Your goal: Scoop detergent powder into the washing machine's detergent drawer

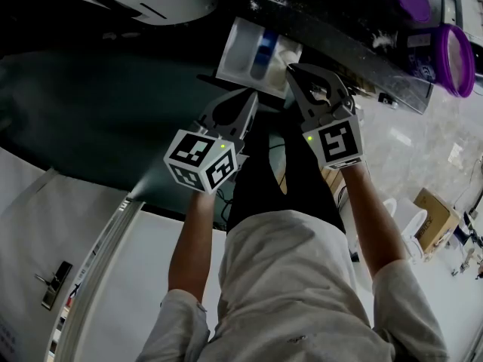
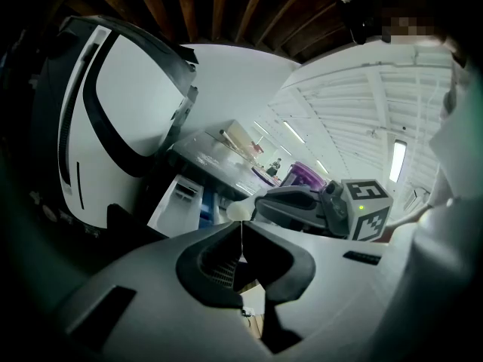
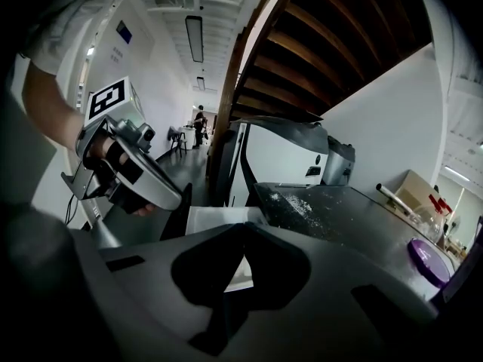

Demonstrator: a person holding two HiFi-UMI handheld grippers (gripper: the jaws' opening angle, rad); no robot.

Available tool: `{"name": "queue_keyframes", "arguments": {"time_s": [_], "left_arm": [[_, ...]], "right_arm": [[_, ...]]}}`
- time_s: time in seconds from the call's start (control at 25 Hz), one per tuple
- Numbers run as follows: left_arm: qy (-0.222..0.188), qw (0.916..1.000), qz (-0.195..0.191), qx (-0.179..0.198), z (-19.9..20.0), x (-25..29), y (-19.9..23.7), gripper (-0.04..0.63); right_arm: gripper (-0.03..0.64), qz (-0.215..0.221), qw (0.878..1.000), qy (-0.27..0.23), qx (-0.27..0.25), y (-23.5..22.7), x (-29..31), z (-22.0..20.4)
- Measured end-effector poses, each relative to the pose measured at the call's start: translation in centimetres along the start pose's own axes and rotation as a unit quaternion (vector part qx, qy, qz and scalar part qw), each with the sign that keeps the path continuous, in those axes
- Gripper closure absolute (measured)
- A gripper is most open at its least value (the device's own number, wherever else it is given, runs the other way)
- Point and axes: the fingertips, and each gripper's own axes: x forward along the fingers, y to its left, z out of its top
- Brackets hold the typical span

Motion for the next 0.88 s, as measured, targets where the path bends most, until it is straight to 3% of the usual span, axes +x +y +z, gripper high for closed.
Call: {"name": "queue_keyframes", "arguments": {"time_s": [0.44, 0.88], "left_arm": [[-0.001, 1.0, 0.005, 0.001, -0.14, -0.2, 0.32, 0.575], [0.002, 1.0, 0.005, 0.004, -0.16, -0.08, 0.33, 0.575]], "right_arm": [[0.609, -0.018, 0.998, 0.008, -0.065, 0.06, 0.08, 0.01], [0.609, -0.037, 0.985, 0.014, -0.166, 0.84, -0.13, 0.22]]}}
